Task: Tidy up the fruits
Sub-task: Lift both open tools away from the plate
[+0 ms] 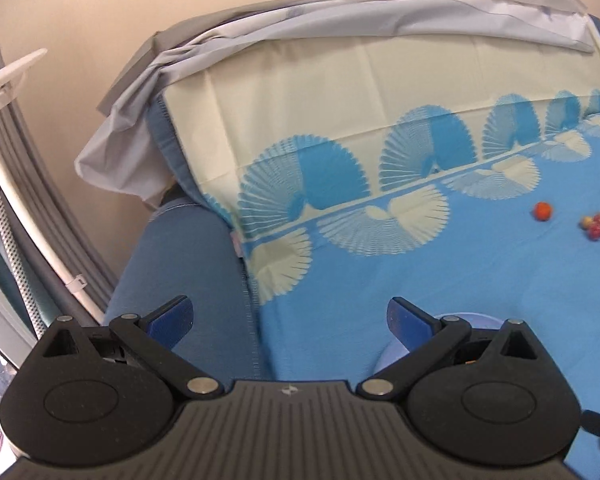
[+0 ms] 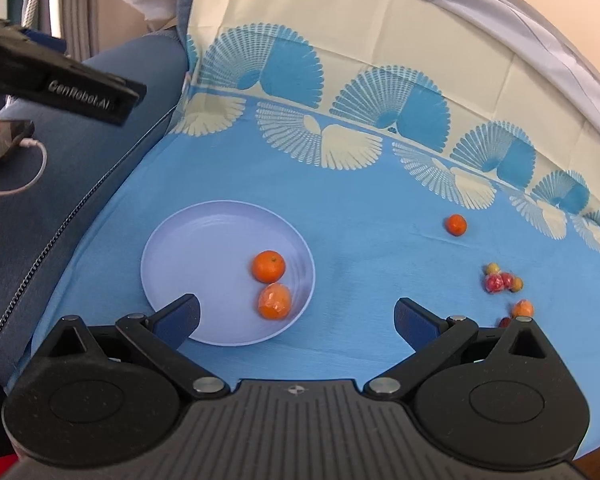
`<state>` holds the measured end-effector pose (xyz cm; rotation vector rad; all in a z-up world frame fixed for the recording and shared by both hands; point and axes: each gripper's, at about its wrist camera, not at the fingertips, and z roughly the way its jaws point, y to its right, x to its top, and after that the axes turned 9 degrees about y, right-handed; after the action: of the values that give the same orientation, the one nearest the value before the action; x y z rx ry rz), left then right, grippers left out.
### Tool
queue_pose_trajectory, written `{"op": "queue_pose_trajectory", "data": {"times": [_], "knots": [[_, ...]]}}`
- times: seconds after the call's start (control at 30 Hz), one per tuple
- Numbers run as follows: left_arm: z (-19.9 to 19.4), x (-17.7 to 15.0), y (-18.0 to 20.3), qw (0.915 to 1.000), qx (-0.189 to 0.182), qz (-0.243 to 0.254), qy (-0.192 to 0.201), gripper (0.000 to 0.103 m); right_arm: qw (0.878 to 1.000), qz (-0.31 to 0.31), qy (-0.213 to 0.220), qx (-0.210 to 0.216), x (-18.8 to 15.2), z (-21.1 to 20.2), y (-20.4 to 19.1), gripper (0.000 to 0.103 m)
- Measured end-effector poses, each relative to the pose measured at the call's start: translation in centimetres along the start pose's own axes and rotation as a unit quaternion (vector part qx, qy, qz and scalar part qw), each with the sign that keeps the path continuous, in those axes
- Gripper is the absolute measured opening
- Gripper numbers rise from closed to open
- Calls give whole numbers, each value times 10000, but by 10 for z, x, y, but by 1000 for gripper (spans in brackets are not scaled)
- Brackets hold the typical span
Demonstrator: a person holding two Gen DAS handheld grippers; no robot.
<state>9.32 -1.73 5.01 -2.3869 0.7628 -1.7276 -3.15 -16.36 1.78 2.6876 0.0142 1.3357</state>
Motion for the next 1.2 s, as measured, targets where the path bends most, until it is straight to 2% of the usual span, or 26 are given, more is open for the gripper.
{"op": "queue_pose_trajectory", "data": {"times": [0.23,0.4,0.5,0.7,0.83,1.03,1.2], "knots": [[29,-26,-33,9995,224,43,-205,103,9997,-236,-79,52,4,6,-22,102],[39,-41,-37,9989,263,174,-346,103,9991,-396,-139,82,5,10,-33,102],[34,-39,-36,9990,312,236,-224,103,9989,-420,-159,91,6,12,-36,102],[0,-7,-40,9990,146,-280,327,103,9993,-373,-68,75,9,14,-34,102],[-1,0,-26,9990,112,-31,437,103,9992,-343,-194,37,5,18,-30,102],[24,-24,-25,9985,311,442,-90,103,9989,-360,-298,37,0,23,-29,102],[33,-45,-23,9952,351,855,-324,103,9985,-433,-312,129,0,26,-35,102]]}}
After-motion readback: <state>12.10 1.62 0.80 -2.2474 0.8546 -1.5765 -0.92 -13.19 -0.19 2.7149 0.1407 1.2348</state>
